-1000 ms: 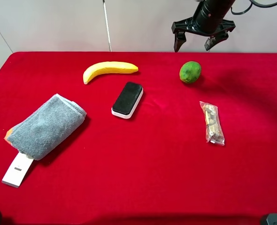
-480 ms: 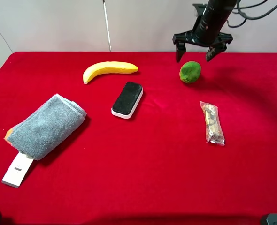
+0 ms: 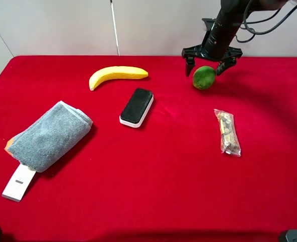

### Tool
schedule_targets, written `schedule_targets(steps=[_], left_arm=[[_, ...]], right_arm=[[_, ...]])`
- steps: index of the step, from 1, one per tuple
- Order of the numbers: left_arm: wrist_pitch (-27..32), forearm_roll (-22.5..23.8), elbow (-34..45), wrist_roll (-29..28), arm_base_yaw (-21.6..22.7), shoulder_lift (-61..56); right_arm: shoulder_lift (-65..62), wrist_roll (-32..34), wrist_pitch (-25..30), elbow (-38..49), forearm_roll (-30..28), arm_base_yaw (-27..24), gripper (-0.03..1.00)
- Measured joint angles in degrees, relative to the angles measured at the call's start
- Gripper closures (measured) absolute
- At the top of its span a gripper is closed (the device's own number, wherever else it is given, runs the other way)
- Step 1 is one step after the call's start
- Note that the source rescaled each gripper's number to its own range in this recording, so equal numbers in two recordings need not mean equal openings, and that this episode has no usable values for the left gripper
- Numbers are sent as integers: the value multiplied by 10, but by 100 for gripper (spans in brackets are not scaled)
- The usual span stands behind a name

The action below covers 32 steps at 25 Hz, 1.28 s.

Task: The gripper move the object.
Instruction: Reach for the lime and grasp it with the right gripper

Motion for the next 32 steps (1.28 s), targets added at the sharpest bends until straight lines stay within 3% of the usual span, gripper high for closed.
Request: schedule_targets(steps=[24,26,29,31,32], left_arm=[[0,0,0,0,0,0],[0,0,0,0,0,0],[0,0,0,0,0,0],[0,0,0,0,0,0],[0,0,0,0,0,0]], right_arm=[[20,7,-28,0,0,0,-3],[20,7,-28,0,0,0,10],[20,7,-28,0,-1,0,48],[20,7,-25,0,-2,0,81],[20,7,-25,0,-2,0,92]])
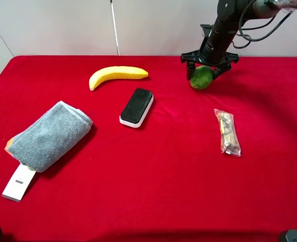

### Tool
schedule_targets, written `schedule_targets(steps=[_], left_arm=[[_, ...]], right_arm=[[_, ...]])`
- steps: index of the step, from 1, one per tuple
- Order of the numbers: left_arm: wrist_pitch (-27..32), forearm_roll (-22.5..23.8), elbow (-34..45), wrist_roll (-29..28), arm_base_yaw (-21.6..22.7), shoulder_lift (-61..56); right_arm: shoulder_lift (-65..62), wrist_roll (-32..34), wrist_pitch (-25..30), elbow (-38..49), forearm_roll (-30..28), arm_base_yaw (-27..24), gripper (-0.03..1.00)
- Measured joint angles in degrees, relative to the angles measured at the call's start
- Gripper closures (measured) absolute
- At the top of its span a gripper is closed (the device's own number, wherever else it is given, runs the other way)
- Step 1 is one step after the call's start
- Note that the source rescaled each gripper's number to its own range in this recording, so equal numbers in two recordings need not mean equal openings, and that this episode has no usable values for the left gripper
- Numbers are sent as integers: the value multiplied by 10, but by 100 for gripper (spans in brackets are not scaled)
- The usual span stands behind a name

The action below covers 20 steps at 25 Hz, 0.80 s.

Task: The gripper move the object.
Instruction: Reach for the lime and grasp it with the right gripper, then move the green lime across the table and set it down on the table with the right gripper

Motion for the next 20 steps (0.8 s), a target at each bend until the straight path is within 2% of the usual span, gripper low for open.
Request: schedule_targets(steps=[1,20], left_arm=[[0,0,0,0,0,0],[0,0,0,0,0,0]], right_arm=[[0,0,0,0,0,0,96],[0,0,10,-1,-10,0,96]])
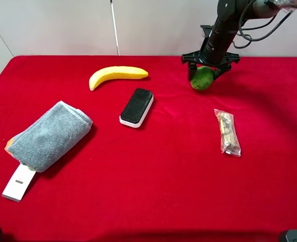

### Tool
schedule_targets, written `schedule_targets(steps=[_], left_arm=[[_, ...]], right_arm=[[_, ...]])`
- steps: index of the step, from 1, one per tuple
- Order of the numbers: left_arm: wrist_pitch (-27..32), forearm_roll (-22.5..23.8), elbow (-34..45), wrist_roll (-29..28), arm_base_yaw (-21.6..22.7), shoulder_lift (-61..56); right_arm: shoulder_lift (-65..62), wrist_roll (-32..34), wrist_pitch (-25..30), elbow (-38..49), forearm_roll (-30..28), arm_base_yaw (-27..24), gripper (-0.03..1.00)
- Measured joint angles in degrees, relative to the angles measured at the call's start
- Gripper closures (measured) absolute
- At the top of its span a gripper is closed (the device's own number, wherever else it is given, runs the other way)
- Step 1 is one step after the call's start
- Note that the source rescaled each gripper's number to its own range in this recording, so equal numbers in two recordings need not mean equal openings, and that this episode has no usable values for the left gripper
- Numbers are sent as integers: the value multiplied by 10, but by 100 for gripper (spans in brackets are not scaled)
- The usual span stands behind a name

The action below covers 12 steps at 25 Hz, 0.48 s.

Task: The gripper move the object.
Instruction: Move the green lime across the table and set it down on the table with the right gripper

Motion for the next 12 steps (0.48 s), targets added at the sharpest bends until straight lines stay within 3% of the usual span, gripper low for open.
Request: schedule_targets(steps=[12], left_arm=[[0,0,0,0,0,0]], right_arm=[[-64,-4,31,0,-13,3,97]])
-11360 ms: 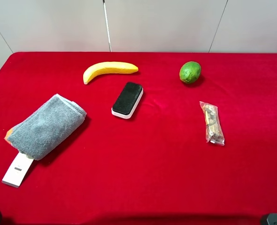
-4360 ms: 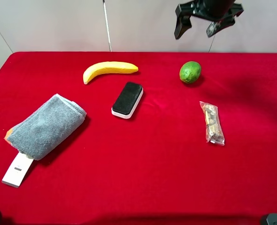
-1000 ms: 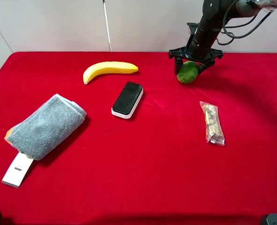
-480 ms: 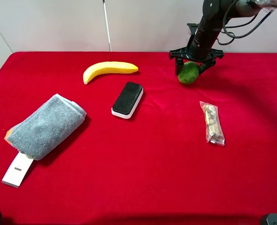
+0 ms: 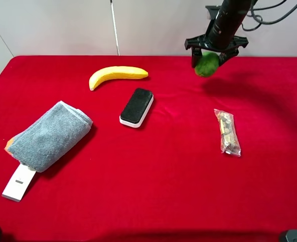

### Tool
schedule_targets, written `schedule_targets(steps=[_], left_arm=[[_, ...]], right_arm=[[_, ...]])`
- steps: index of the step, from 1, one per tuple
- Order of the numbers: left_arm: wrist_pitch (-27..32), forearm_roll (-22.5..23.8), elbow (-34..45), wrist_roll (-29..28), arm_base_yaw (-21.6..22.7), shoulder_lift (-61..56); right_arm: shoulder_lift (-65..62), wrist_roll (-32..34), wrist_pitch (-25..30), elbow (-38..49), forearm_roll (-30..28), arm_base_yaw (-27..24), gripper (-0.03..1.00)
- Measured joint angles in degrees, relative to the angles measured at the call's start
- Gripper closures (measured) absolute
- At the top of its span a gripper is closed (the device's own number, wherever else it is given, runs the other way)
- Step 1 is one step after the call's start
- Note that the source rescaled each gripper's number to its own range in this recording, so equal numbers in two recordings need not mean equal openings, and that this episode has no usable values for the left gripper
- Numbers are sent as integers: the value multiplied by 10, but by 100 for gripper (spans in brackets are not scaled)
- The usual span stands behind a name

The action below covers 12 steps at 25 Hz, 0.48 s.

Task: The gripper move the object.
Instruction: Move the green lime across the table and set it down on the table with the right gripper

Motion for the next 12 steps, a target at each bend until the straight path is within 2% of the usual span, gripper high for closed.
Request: schedule_targets(steps=[12], left_arm=[[0,0,0,0,0,0]], right_arm=[[-53,-37,114,0,-20,82,97]])
